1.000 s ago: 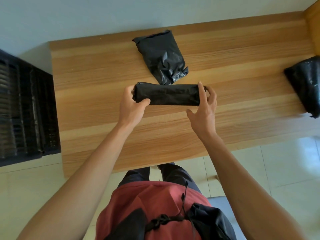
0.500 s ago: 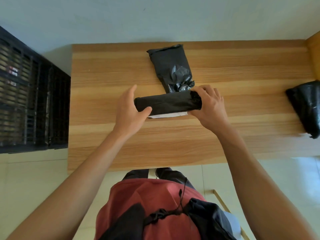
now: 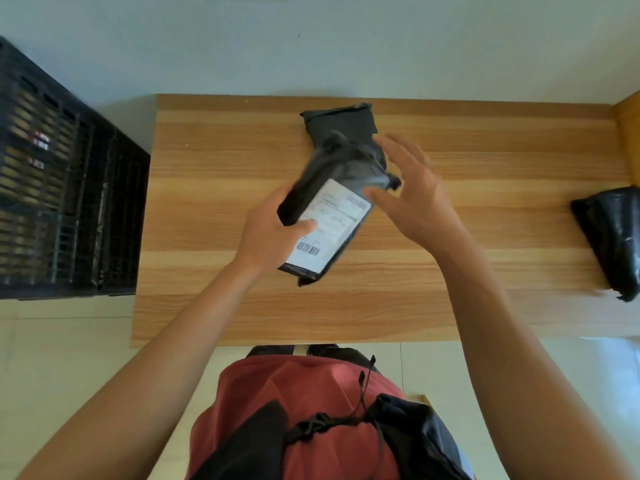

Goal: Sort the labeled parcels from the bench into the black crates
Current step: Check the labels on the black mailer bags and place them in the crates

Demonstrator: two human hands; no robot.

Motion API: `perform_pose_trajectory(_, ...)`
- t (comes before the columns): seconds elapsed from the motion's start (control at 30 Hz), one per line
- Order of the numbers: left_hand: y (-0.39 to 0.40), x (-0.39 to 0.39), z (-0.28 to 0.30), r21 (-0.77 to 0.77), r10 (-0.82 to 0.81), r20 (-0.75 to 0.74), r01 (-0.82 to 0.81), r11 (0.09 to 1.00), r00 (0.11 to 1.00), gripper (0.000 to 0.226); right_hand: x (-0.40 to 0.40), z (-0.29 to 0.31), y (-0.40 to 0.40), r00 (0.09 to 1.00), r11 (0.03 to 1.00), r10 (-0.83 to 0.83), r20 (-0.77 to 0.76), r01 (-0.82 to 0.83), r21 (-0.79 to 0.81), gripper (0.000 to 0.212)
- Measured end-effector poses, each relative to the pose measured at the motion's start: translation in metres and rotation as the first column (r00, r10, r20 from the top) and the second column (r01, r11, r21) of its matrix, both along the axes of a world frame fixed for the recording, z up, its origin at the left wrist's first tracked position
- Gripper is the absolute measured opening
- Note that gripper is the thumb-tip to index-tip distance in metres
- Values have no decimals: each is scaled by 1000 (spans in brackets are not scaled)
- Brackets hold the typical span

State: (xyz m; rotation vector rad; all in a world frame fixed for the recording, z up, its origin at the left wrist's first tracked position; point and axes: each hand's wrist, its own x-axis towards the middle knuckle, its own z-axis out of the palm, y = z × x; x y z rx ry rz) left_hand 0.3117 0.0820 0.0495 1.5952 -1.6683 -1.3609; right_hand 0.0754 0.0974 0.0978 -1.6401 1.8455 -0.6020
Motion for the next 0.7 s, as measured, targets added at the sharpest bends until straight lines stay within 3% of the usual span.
perform_pose_trajectory(0.1,-5,3,4,305,366,-273,-281,910,890,44,-1,-5,3,986,988,-153,65,151,37,67)
perform_pose_trajectory(0.2,-11,2,14,507,565,-367,-350,787,739,36,5,-12,13,948,969,-209,240,169,178,64)
perform_pose_trajectory(0.43,-15,-7,31,514,569,-431,-328,792,700,53,32,-13,34,758,965,-236,608,108,240,58)
perform_pose_trajectory(0.7,-1,-26,38,387,462,-401,-310,868,791,58,31,-19,50,587,949,-313,747,226,219,50)
